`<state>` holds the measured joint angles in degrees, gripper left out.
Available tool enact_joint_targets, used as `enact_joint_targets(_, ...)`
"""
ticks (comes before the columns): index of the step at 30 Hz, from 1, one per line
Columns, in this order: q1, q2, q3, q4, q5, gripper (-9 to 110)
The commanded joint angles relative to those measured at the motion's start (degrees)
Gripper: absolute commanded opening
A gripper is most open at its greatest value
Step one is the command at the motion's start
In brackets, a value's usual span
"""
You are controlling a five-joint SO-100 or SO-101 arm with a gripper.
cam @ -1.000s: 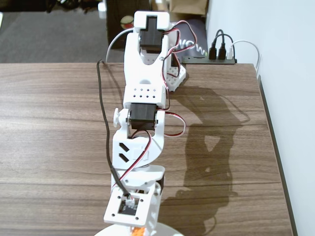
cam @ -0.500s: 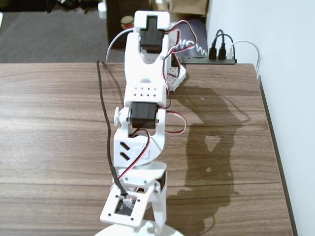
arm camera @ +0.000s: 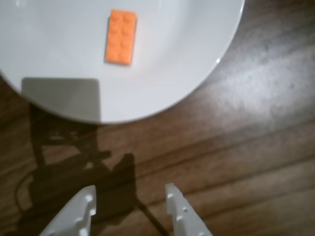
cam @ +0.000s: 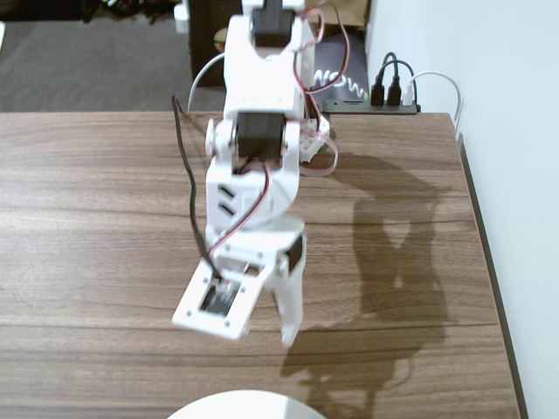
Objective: Grasp a lego block and put it on the plate.
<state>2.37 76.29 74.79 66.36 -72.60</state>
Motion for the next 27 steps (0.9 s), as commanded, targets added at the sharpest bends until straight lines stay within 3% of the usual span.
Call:
enact_joint_targets(1, -1.14, 8.53, 3.52, 0.09, -0.79, 19)
enact_joint_targets(15, -8.79, 31.29, 30.85, -2.29, 0.70, 19)
enact_joint_targets(27, -9.40, 41.75, 42.54, -2.55, -0.53, 19)
